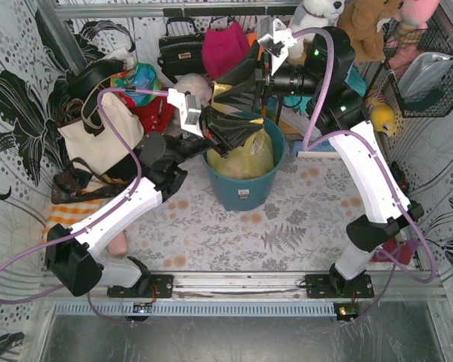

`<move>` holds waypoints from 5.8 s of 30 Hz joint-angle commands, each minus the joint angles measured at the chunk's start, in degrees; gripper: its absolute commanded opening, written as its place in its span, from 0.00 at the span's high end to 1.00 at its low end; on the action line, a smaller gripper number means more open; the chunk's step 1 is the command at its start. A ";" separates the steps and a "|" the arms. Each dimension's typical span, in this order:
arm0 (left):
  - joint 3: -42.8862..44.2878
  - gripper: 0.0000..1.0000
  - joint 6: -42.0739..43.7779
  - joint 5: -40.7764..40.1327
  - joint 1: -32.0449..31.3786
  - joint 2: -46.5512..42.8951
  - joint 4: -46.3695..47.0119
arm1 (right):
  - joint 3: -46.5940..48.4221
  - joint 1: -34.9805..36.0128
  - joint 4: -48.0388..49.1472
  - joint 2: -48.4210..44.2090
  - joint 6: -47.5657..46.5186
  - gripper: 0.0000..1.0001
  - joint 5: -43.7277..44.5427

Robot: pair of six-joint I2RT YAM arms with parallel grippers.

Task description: Tie the trash bag

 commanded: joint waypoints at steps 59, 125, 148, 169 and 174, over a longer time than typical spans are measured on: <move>4.18 1.00 3.85 -3.42 -0.16 2.01 0.56 | -16.99 -0.98 12.48 -9.94 17.49 1.00 26.35; 4.43 1.00 6.10 -22.47 0.26 2.77 -1.00 | -69.13 12.77 36.06 -34.73 32.59 1.00 46.50; 7.65 0.99 8.93 -10.63 0.23 3.16 -10.72 | -66.28 16.84 24.70 -30.21 40.18 1.00 73.79; 15.43 0.45 -0.84 -42.47 1.68 -0.79 -52.33 | -63.15 17.02 22.16 -27.69 40.17 1.00 75.26; 13.70 0.46 -6.62 -31.29 5.19 1.16 -52.65 | -62.88 17.02 21.85 -27.44 40.07 1.00 75.15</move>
